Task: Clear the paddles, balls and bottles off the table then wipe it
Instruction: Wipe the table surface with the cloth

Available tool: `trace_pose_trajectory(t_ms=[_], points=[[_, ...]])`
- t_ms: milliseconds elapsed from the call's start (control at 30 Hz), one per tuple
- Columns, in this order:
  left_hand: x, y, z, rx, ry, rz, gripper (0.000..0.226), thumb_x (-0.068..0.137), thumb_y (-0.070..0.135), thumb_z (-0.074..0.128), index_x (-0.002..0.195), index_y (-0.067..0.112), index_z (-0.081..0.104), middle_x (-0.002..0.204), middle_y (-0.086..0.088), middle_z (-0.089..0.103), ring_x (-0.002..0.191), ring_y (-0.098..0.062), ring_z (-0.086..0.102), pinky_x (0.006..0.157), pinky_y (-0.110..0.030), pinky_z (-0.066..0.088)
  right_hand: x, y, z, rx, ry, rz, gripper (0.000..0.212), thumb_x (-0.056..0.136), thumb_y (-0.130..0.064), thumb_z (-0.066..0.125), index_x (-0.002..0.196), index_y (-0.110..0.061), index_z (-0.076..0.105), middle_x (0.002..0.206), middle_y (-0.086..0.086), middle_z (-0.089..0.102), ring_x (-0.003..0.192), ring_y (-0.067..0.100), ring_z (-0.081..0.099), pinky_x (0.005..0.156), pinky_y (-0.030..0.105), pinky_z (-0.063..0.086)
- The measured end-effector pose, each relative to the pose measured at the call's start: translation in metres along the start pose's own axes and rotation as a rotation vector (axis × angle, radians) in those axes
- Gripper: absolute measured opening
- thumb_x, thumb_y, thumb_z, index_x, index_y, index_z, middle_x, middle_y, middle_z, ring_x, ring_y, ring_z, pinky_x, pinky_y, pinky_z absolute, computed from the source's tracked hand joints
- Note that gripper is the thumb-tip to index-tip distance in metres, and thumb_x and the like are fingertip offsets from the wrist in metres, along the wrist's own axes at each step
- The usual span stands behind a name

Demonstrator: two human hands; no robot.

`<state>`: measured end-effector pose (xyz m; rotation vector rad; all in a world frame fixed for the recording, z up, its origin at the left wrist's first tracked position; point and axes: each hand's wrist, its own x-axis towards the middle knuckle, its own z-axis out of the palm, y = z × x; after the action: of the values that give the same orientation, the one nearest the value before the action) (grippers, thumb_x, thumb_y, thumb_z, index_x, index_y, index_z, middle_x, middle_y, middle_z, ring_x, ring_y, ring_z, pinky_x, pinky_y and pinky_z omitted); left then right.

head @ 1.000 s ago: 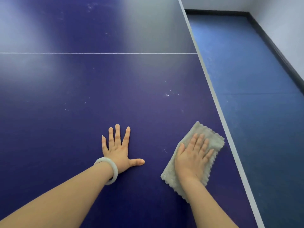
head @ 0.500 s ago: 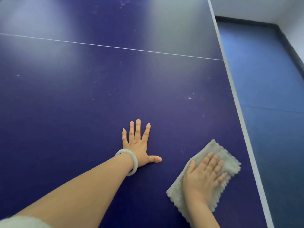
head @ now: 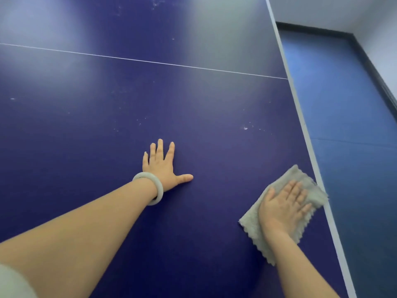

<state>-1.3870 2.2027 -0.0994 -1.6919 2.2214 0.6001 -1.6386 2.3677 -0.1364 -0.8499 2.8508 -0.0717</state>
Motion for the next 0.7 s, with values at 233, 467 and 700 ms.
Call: trace_pose_trajectory(t_ms=[233, 467, 700], points=[[0.017, 0.017, 0.015, 0.013, -0.079, -0.097, 0.138, 0.060, 0.096, 0.045, 0.143, 0.026, -0.040, 0.149, -0.013, -0.046, 0.138, -0.036, -0.041, 0.115, -0.058, -0.017, 0.021, -0.005, 0.009, -0.103, -0.009, -0.267, 0.072, 0.091, -0.048, -0.007, 0.153, -0.012, -0.016, 0.162, 0.004, -0.020, 0.150, 0.021, -0.019, 0.121, 0.044, -0.016], [0.019, 0.019, 0.013, 0.027, -0.117, -0.120, 0.136, 0.060, 0.096, 0.043, 0.131, 0.026, -0.050, 0.145, -0.012, -0.051, 0.136, -0.036, -0.043, 0.114, -0.057, -0.018, 0.138, -0.028, -0.019, -0.026, -0.020, -0.175, 0.063, 0.103, -0.038, 0.011, 0.157, -0.011, -0.006, 0.166, 0.007, -0.009, 0.152, 0.022, -0.009, 0.123, 0.046, -0.005], [0.018, 0.019, 0.011, 0.031, -0.143, -0.136, 0.137, 0.057, 0.097, 0.043, 0.130, 0.028, -0.050, 0.142, -0.009, -0.055, 0.136, -0.034, -0.044, 0.116, -0.056, -0.018, 0.140, -0.116, -0.009, -0.039, -0.051, -0.570, 0.063, 0.103, -0.041, 0.007, 0.157, -0.013, -0.008, 0.165, 0.003, -0.014, 0.151, 0.018, -0.015, 0.123, 0.040, -0.011]])
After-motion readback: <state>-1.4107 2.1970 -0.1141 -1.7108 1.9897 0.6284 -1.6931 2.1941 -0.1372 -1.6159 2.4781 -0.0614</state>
